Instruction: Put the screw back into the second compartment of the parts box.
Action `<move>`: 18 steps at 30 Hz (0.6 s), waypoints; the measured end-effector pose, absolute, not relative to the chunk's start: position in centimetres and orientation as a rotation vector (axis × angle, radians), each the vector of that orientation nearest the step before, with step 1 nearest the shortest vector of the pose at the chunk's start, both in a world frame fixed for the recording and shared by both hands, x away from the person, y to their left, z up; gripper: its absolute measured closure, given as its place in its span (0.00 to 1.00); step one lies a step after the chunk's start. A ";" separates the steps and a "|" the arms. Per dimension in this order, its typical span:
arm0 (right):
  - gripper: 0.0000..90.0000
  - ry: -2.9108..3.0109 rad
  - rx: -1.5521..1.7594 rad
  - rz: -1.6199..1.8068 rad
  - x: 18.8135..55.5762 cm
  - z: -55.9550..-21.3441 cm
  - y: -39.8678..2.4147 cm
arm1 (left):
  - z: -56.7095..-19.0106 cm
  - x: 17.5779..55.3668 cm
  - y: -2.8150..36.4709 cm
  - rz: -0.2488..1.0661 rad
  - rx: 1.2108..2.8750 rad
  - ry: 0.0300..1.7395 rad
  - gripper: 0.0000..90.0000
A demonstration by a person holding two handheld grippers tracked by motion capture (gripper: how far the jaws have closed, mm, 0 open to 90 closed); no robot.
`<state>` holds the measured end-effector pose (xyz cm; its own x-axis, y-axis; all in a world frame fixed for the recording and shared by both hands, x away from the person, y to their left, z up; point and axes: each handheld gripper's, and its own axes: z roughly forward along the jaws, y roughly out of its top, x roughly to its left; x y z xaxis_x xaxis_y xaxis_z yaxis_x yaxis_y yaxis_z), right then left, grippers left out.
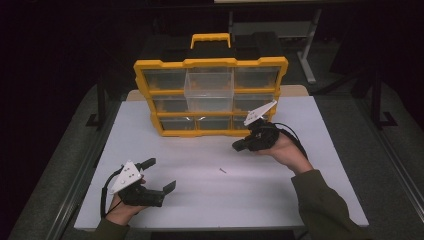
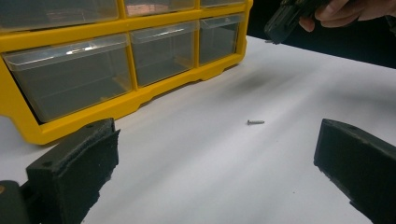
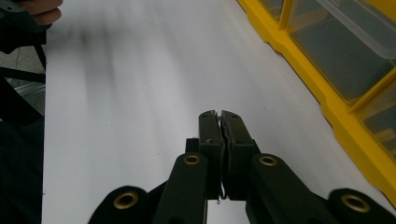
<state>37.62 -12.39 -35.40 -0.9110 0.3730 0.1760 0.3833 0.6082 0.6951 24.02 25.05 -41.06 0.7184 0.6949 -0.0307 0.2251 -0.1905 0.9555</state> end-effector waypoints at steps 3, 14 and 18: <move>0.96 -2.801 -0.664 -1.222 37.6 -35.1 -12.5 | -41.0 24.0 25.1 0.500 1.753 0.733 0.00; 0.96 -2.811 -0.640 -1.272 38.0 -33.4 -13.1 | -41.1 24.0 25.1 0.498 1.749 0.735 0.00; 0.96 -2.805 -0.642 -1.290 38.1 -32.4 -13.3 | -41.1 24.0 25.0 0.497 1.752 0.734 0.00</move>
<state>38.09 -13.28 -32.39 -0.9171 0.3668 0.1564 0.3574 0.5823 0.7302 24.01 25.05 -41.06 0.7180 0.6952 -0.0332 0.2273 -0.1892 0.9553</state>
